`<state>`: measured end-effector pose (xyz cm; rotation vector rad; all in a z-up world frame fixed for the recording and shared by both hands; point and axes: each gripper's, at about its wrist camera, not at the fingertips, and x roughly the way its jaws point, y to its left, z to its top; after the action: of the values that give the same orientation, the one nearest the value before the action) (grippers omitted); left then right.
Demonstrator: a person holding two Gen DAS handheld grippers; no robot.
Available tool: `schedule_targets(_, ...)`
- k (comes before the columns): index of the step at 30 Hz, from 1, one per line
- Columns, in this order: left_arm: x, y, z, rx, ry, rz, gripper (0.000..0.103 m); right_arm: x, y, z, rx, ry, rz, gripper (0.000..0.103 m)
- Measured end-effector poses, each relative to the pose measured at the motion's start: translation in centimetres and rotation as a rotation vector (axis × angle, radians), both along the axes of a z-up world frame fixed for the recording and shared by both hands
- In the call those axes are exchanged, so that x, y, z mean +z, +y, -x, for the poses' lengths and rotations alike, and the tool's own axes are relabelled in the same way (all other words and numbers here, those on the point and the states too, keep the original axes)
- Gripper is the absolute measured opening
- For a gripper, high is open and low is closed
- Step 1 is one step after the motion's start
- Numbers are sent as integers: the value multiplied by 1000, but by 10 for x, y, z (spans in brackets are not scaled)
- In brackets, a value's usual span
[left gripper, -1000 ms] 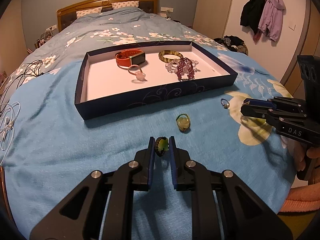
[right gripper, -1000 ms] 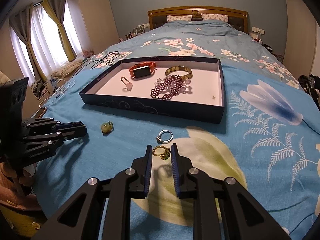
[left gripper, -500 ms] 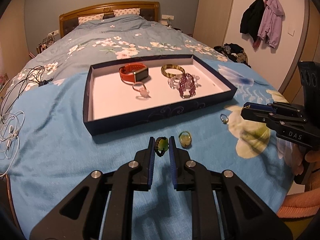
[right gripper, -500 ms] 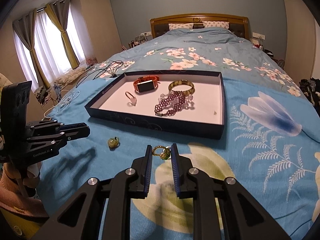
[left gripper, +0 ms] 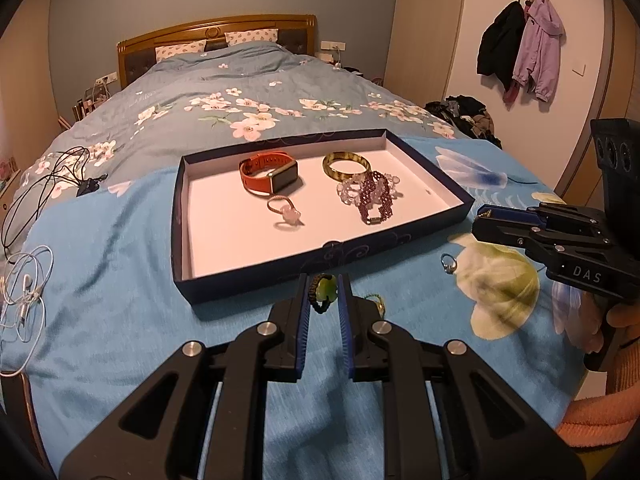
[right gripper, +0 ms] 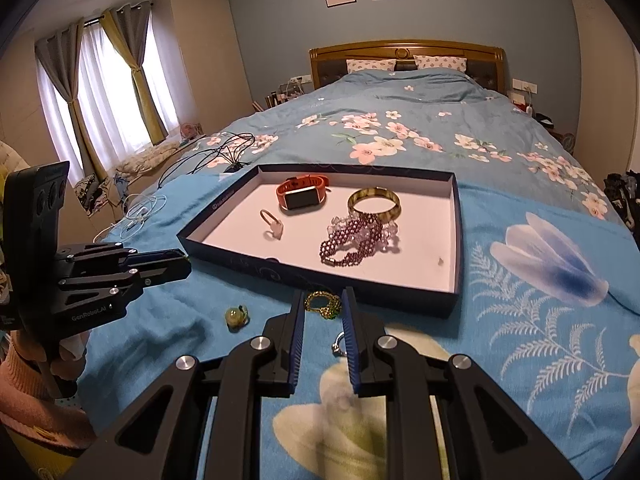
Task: Organize jewelry
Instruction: 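Carry both held rings over the box with both tools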
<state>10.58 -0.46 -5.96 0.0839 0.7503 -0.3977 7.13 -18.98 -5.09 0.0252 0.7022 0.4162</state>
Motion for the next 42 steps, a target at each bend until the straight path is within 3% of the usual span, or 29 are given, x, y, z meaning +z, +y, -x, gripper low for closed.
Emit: schedule_targets(42, 10, -2, -41, 22, -30, -8, 14, 11, 7, -40, 8, -29, 9, 17)
